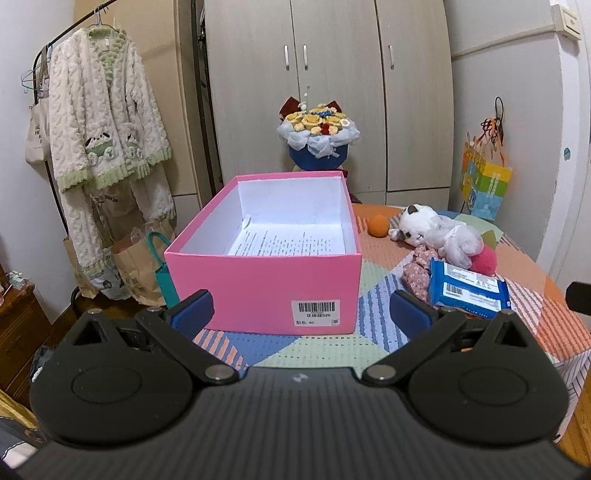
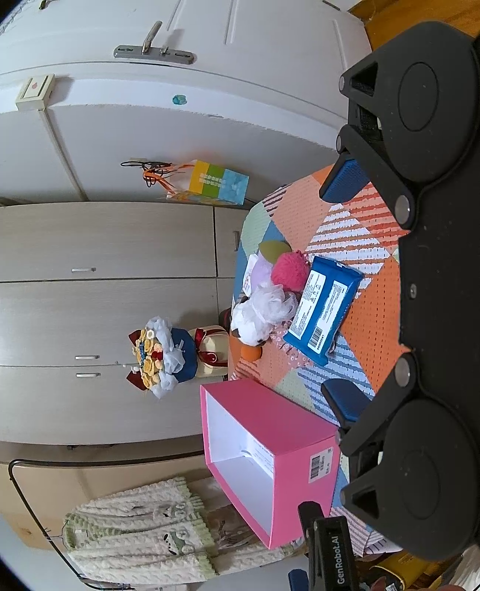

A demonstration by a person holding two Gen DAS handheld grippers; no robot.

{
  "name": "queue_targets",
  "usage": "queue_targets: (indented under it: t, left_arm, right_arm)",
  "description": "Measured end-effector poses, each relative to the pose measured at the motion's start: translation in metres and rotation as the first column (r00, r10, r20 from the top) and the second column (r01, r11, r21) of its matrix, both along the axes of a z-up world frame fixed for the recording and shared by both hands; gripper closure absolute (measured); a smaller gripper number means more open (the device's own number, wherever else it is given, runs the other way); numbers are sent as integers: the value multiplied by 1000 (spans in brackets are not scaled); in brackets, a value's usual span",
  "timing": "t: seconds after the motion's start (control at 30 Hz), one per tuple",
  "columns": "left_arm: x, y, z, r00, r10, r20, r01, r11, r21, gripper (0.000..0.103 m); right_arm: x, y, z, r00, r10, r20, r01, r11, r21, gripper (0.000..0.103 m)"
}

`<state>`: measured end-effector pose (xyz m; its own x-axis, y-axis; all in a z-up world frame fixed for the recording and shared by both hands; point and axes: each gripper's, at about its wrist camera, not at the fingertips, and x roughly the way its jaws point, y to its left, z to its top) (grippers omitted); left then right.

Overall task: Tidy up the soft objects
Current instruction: 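Move both tools toward the blue snack packet on the table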

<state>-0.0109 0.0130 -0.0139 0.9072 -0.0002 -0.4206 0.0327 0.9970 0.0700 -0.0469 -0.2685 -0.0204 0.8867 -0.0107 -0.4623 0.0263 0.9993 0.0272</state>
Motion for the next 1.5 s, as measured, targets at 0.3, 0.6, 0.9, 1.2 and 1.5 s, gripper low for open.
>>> queue_targets:
  t: [0.3, 0.6, 0.9, 1.2, 1.5]
  left_arm:
    - [-5, 3, -4, 998, -8, 56, 10, 1000, -29, 0]
    - [-10, 0, -5, 996, -33, 84, 35, 999, -23, 0]
    - [-19, -1, -2, 992, -59, 112, 63, 997, -34, 0]
    - [-20, -2, 0, 992, -72, 99, 76, 996, -40, 0]
    - [-8, -8, 1, 993, -101, 64, 105, 993, -53, 0]
  right_arm:
    - [0, 2, -2, 1000, -2, -2, 2, 1000, -10, 0]
    - [0, 1, -3, 1000, -2, -3, 2, 1000, -13, 0]
    - [-4, 1, -4, 1000, -2, 8, 2, 1000, -24, 0]
    - [-6, -3, -4, 1000, 9, 18, -9, 1000, -19, 0]
    - [-2, -1, -5, 996, 84, 42, -83, 996, -33, 0]
